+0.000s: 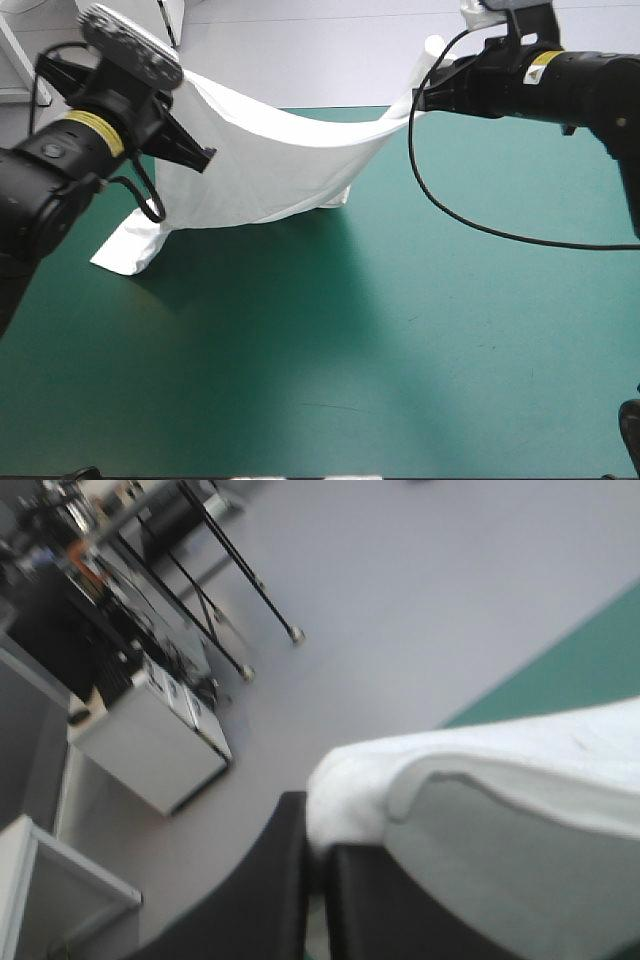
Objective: Fold the cloth
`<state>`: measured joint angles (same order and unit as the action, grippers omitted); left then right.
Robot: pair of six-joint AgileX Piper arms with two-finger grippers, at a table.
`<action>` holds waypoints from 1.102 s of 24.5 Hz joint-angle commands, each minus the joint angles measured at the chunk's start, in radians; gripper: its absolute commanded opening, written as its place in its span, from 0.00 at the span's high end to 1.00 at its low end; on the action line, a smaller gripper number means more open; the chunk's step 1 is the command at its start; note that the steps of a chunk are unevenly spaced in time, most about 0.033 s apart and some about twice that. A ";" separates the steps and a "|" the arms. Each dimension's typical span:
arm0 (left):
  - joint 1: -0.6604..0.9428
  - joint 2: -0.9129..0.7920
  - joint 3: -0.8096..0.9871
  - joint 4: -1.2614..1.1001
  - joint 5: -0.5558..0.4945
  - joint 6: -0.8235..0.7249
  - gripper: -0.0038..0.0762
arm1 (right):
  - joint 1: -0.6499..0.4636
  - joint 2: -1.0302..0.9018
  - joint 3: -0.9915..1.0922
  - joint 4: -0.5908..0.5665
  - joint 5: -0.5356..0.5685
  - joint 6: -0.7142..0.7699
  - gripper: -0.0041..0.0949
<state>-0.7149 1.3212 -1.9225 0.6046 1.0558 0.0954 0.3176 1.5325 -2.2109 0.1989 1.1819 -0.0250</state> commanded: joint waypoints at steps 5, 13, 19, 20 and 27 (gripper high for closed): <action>-0.001 -0.019 -0.293 0.027 -0.382 0.077 0.96 | 0.000 -0.047 -0.369 0.043 -0.219 -0.118 0.98; -0.001 -0.001 -0.454 -0.193 -0.546 0.111 0.96 | 0.000 -0.049 -0.602 0.039 -0.327 -0.154 0.97; -0.001 0.004 -0.471 -0.228 -0.582 0.141 0.96 | 0.000 -0.044 -0.611 0.018 -0.343 -0.157 0.97; -0.001 0.008 -0.471 -0.220 -0.566 0.141 0.96 | 0.000 -0.038 -0.603 -0.005 -0.339 -0.147 0.97; 0.001 0.144 -0.471 -0.019 -0.324 0.026 0.96 | 0.000 0.050 -0.468 -0.239 -0.152 0.032 0.98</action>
<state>-0.7149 1.4163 -2.3804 0.4774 0.6890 0.2011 0.3176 1.5474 -2.7305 0.0456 1.0062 -0.0455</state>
